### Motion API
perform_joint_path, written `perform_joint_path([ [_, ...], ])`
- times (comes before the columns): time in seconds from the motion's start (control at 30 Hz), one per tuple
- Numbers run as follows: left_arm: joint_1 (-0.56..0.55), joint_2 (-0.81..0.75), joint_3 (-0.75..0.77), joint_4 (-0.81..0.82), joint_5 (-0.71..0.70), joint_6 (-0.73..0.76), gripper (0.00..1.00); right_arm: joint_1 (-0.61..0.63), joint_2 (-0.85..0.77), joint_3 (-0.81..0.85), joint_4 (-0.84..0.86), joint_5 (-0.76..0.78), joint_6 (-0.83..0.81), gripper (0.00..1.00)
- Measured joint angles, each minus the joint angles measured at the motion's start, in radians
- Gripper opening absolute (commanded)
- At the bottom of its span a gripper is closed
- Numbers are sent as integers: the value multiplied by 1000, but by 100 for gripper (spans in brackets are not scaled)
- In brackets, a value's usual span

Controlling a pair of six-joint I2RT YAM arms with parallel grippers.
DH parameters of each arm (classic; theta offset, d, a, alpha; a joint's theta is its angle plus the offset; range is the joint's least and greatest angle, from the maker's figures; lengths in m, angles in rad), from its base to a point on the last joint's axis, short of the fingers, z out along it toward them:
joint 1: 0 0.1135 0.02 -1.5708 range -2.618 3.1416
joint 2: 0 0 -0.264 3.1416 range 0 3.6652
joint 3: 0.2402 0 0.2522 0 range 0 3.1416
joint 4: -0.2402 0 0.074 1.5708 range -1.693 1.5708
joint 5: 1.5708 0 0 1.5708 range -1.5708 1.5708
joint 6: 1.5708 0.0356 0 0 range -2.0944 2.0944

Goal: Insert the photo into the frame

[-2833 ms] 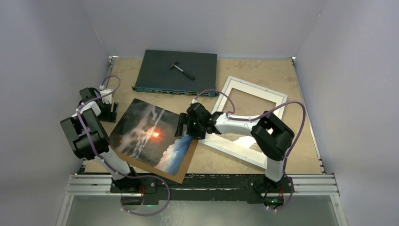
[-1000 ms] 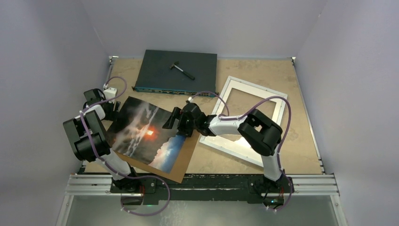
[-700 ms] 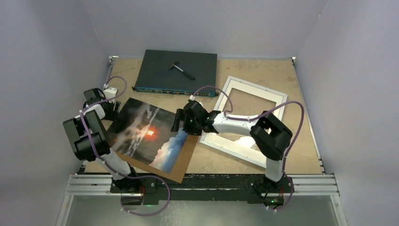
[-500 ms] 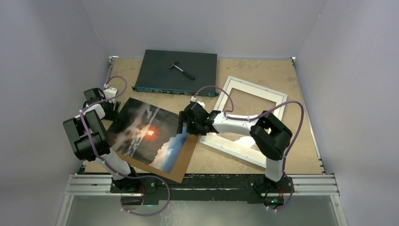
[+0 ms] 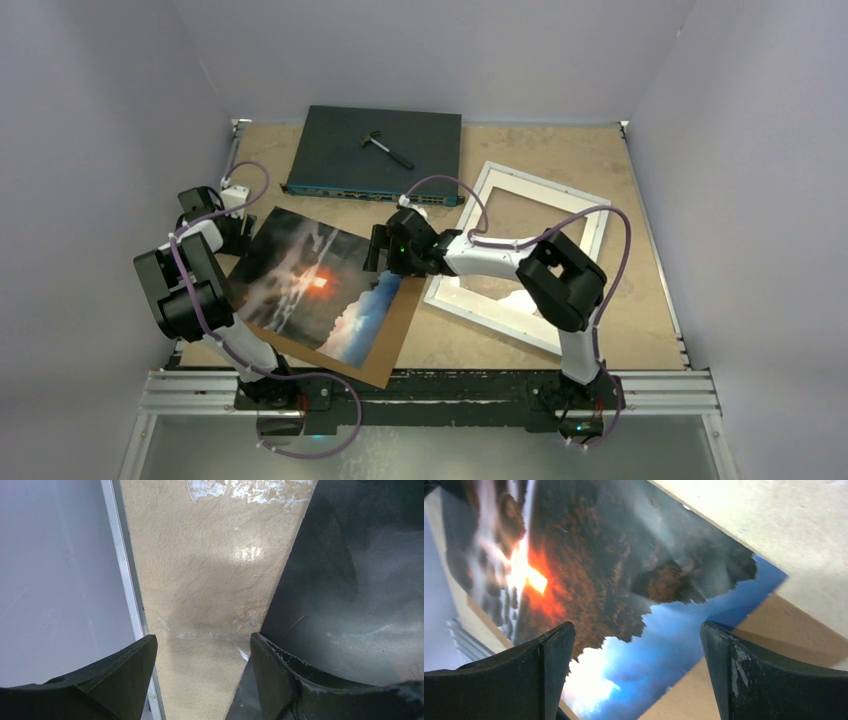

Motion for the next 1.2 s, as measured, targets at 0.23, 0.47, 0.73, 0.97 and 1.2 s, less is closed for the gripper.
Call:
perform_joint_path([
  [0.23, 0, 2, 3, -6, 5, -5, 67, -10, 41, 13, 114, -39, 35, 99],
  [0.47, 0, 8, 18, -23, 5, -5, 68, -60, 32, 15, 124, -49, -105, 99],
  [0.73, 1, 35, 121, -244, 47, -5, 74, -163, 52, 89, 127, -146, -418, 99],
  [0.97, 1, -10, 174, -525, 133, 101, 76, -166, 120, 111, 135, -235, -515, 99],
  [1.2, -32, -178, 109, -690, 159, 282, 75, -174, 126, 108, 142, -321, -531, 98],
])
